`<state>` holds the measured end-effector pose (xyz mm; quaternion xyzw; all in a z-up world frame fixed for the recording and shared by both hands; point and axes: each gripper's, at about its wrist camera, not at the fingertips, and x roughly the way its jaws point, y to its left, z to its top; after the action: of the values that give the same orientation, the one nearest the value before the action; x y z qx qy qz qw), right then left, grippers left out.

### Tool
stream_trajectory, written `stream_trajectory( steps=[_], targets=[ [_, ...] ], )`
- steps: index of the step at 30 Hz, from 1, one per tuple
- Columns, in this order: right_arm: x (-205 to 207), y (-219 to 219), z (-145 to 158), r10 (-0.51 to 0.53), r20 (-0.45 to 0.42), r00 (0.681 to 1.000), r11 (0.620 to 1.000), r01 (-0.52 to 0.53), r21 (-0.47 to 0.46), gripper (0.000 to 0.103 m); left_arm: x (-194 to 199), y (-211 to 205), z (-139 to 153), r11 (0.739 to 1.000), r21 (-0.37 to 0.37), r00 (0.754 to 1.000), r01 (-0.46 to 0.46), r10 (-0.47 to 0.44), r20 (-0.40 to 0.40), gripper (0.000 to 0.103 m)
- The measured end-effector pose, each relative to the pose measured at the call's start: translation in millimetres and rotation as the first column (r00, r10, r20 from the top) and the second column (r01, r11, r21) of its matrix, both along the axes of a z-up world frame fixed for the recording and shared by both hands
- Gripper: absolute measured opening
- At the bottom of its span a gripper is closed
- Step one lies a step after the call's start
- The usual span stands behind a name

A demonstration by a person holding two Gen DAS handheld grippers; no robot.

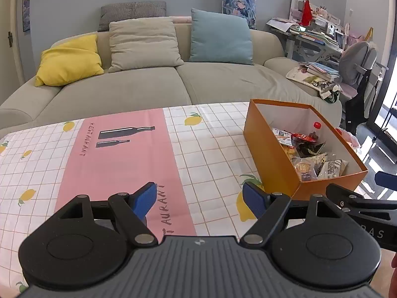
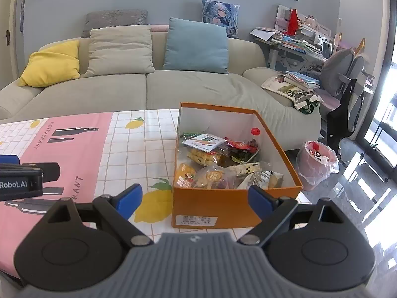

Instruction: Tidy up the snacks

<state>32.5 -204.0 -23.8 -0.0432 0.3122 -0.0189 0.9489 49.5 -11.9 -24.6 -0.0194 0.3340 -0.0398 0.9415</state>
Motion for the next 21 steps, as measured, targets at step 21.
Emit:
stream_trajectory(
  steps=[21],
  targets=[
    [-5.8, 0.6, 7.3, 0.020, 0.025, 0.999, 1.000, -0.020, -0.005, 0.091, -3.2, -3.2, 4.0, 0.999, 0.034, 1.000, 0.003, -0.003, 0.021, 0.092]
  ],
)
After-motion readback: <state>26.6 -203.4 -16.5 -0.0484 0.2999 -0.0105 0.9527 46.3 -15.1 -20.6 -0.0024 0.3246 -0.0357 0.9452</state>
